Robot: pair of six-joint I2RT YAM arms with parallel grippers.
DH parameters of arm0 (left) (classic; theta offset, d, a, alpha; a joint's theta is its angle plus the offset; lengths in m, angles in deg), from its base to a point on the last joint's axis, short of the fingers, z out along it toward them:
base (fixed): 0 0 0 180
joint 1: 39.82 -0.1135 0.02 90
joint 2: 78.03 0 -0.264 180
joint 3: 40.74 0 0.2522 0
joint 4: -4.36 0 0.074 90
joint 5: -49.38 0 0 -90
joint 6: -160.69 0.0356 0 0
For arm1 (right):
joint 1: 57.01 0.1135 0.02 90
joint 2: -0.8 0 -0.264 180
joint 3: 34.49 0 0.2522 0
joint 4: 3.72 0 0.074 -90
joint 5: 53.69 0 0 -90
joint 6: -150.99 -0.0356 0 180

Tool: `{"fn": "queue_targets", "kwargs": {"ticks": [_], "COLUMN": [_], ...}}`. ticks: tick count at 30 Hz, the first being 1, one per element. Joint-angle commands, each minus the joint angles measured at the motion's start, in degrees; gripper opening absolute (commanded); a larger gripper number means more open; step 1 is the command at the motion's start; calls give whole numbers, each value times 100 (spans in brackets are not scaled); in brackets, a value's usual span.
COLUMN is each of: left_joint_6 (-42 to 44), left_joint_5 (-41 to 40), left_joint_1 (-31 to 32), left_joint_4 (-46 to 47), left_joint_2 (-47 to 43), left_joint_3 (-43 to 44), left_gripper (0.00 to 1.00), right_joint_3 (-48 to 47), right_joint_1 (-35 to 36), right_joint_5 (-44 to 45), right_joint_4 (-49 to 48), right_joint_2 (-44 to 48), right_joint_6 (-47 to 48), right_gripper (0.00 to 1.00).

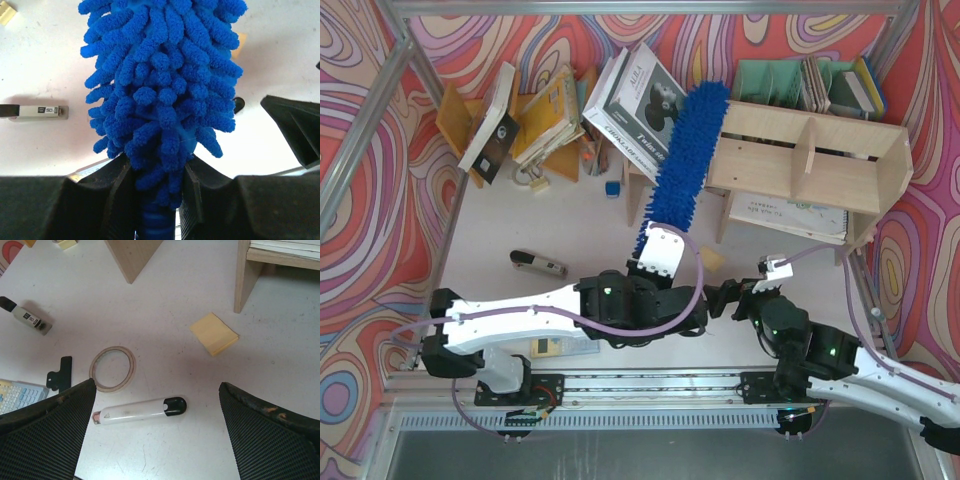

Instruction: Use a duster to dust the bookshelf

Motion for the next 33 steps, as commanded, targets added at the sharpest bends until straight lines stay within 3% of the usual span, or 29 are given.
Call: {"fn": "queue_targets", "kwargs": {"ticks": [1,8,16,22,33], "left_joint_6": [267,60,111,607,541], "left_joint_5": [262,-645,-1193,-1103,-396], "left_joint_1": [-41,-56,-173,-181,-231], "left_joint_4": [316,-190,-113,414,789], "left_joint_2": [115,-259,-969,-1034,-538], "left_joint_3": [-66,168,181,142,-273], "left_gripper": [0,0,0,0,0], "right_joint_3": [-23,16,-1,-28,-10], "right_joint_1": [-3,-2,-3,-3,-3], "right_joint_5": [79,106,93,90,111], "right_joint_4": [-66,-33,-27,-13,-11], "right_joint_2": [15,206,104,25,64], "right_joint_6": [23,-9,-15,-35,-48], "right_gripper": [97,97,97,97,97]}}
